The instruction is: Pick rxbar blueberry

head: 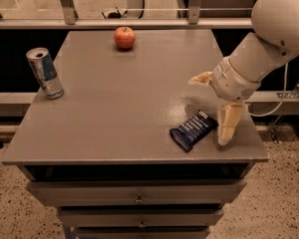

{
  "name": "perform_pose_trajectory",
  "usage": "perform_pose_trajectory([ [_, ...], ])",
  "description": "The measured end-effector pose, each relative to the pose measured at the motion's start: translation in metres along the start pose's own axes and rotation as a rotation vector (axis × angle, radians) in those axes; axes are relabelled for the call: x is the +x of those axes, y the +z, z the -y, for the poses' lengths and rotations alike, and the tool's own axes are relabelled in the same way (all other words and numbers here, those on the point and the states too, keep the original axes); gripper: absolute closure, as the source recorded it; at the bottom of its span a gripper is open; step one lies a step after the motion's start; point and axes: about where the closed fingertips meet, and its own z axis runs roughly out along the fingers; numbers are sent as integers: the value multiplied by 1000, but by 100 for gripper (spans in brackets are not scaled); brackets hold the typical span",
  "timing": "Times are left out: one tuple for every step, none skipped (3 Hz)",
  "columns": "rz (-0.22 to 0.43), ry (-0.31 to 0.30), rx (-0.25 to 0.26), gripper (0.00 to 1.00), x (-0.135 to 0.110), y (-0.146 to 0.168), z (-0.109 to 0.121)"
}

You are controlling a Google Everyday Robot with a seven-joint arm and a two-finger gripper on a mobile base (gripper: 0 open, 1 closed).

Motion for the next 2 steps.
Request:
perform_pose_trajectory([
  [-19,15,-90,3,-8,11,0],
  [-21,19,-128,26,-12,17,-2],
])
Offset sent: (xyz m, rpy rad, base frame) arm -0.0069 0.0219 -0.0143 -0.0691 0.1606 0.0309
